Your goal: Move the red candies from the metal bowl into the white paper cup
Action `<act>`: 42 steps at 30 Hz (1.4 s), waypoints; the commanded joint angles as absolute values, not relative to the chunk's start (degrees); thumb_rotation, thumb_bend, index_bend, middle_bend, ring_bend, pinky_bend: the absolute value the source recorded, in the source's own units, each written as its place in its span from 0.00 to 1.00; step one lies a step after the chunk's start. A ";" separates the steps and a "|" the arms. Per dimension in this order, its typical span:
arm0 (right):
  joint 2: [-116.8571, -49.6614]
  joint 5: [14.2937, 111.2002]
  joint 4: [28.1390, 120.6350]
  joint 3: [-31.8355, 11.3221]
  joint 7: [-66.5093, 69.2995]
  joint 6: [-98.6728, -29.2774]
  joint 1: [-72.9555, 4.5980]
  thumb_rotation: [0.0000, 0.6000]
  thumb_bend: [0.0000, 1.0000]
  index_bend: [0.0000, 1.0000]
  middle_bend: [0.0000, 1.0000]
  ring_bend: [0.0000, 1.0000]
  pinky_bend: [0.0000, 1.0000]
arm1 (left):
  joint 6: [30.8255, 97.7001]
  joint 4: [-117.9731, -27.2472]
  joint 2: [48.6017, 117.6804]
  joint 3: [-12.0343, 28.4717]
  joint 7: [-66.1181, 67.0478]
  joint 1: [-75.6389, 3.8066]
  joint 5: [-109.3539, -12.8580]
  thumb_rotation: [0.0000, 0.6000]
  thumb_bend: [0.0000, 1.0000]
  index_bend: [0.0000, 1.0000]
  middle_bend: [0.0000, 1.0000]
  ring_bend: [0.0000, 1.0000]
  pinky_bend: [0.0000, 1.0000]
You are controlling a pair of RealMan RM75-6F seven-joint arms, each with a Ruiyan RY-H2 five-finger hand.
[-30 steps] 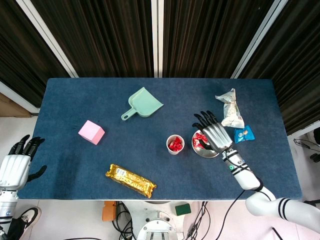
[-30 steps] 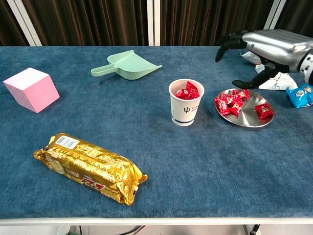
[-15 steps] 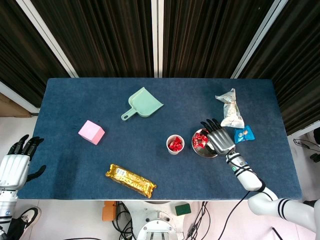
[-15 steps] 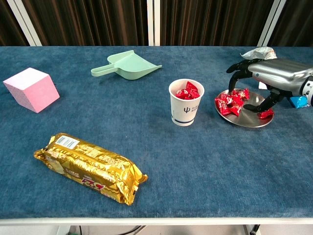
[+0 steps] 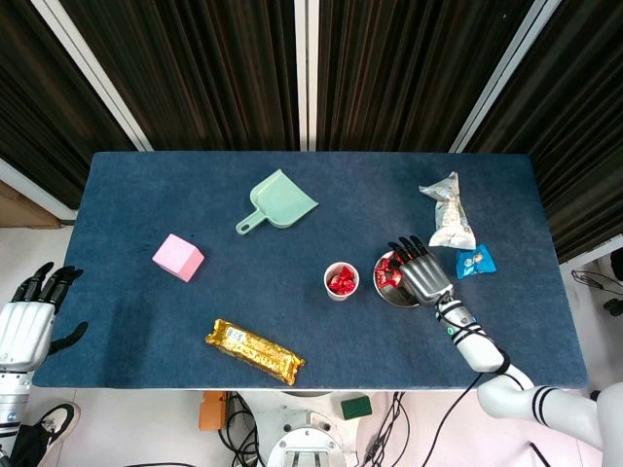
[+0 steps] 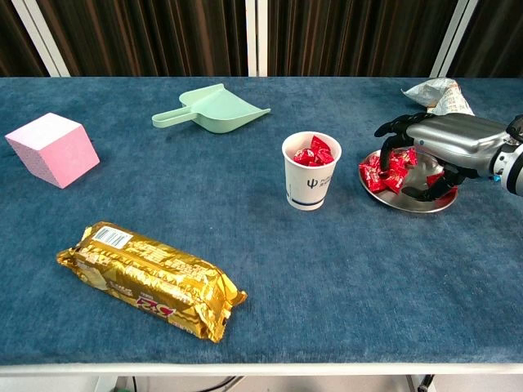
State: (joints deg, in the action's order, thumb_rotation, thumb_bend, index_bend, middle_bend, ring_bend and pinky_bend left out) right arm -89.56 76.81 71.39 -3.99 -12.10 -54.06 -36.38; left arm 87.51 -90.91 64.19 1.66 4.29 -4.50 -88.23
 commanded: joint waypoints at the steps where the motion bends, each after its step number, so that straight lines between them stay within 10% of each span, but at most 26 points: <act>1: -90.04 76.75 70.75 -3.90 -12.13 -53.85 -36.33 1.00 0.39 0.39 0.06 0.00 0.00 | 87.58 -90.89 64.16 1.72 4.19 -4.46 -88.16 1.00 0.19 0.18 0.15 0.06 0.21; 15: -90.28 78.64 70.06 -4.24 -10.34 -56.41 -35.60 1.00 0.46 0.63 0.07 0.00 0.00 | 87.23 -90.89 64.23 1.81 4.35 -4.60 -87.98 1.00 0.19 0.18 0.15 0.06 0.21; 36: -89.45 83.75 82.99 -9.36 -11.11 -60.66 -40.48 1.00 0.44 0.64 0.08 0.00 0.00 | 87.35 -90.96 64.41 1.85 4.93 -4.56 -88.01 1.00 0.19 0.18 0.15 0.06 0.21; 42: -89.67 82.90 82.75 -8.88 -11.96 -59.35 -40.92 1.00 0.40 0.48 0.06 0.00 0.00 | 87.44 -90.75 64.24 1.91 4.23 -4.53 -88.01 1.00 0.19 0.18 0.15 0.06 0.21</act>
State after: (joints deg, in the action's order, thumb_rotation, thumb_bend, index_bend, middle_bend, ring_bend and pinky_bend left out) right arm -89.69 82.96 82.74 -8.91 -11.89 -59.42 -40.88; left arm 87.43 -90.76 64.25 1.91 4.25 -4.53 -88.00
